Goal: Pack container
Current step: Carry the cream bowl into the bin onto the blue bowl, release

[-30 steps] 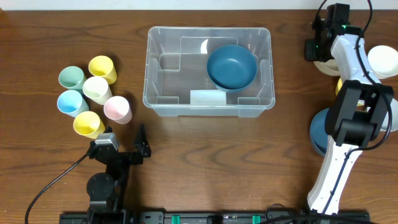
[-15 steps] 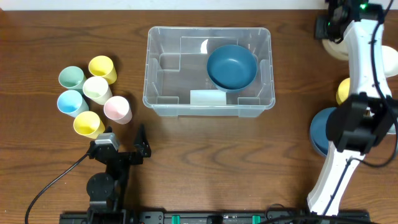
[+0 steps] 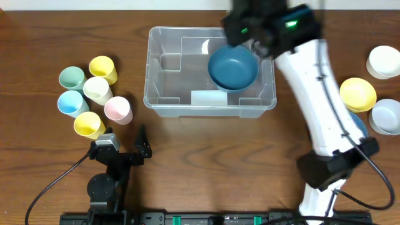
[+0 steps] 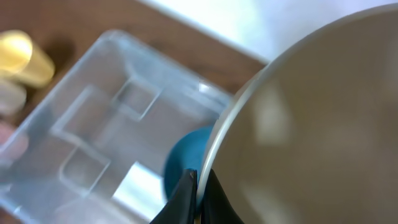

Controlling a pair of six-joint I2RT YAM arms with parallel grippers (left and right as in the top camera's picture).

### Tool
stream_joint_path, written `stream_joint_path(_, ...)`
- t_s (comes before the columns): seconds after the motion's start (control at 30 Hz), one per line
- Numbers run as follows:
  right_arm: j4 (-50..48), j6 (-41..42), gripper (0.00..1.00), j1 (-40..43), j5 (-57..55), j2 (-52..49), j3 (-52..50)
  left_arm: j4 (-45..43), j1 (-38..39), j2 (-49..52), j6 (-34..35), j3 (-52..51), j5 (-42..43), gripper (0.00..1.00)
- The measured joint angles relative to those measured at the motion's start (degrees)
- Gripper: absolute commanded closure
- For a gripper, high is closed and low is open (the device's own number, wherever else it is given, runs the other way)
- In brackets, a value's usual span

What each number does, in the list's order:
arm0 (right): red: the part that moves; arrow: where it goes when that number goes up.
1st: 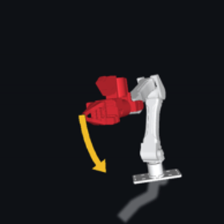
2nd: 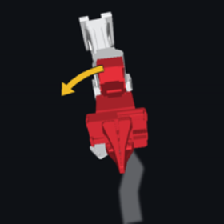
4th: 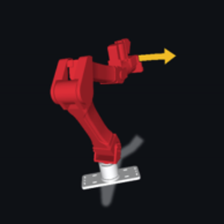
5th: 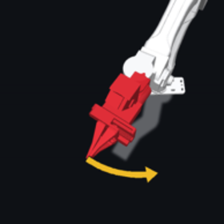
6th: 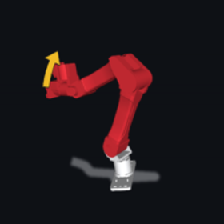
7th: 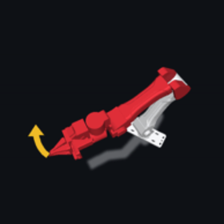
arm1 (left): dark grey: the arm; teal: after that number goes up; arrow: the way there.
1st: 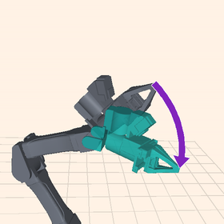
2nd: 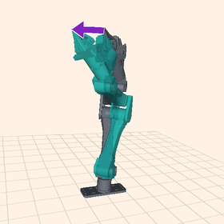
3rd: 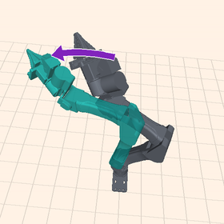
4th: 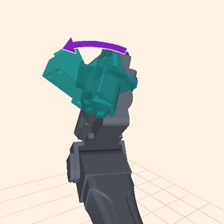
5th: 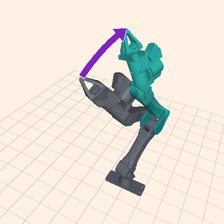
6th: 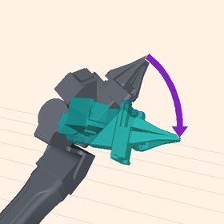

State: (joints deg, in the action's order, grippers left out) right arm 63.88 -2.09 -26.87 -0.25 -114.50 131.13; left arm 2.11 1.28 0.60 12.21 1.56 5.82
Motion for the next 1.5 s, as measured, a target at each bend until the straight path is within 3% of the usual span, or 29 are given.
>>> stream_joint_path(0.43,-0.52,2.95,0.99,-4.07,-5.01,-9.35,-10.4,0.0,0.0,0.0,0.0,0.0,0.0,0.02)
stream_joint_path(0.83,-4.81,3.15,0.99,-4.07,-4.94,-12.33,-11.98,0.0,0.0,0.0,0.0,0.0,0.0,0.02)
stream_joint_path(0.87,-4.81,3.15,0.97,-4.07,-4.85,-12.7,-12.0,0.0,0.0,0.0,0.02,0.0,0.0,0.02)
stream_joint_path(0.93,-4.81,3.37,0.69,-4.07,-4.48,-13.68,-12.15,0.0,0.0,-0.02,0.0,0.0,0.0,0.02)
stream_joint_path(1.0,-4.92,3.54,0.55,-4.07,-4.33,-14.29,-12.26,0.0,0.0,0.0,0.0,0.0,0.0,0.02)
stream_joint_path(1.23,-3.54,3.1,0.51,-4.07,-4.24,-14.47,-11.63,0.0,0.0,0.0,0.0,0.0,0.0,0.02)
stream_joint_path(1.5,11.61,5.11,0.48,-2.01,-5.97,-9.14,0.2,-0.02,0.02,0.0,0.0,0.0,0.0,0.02)
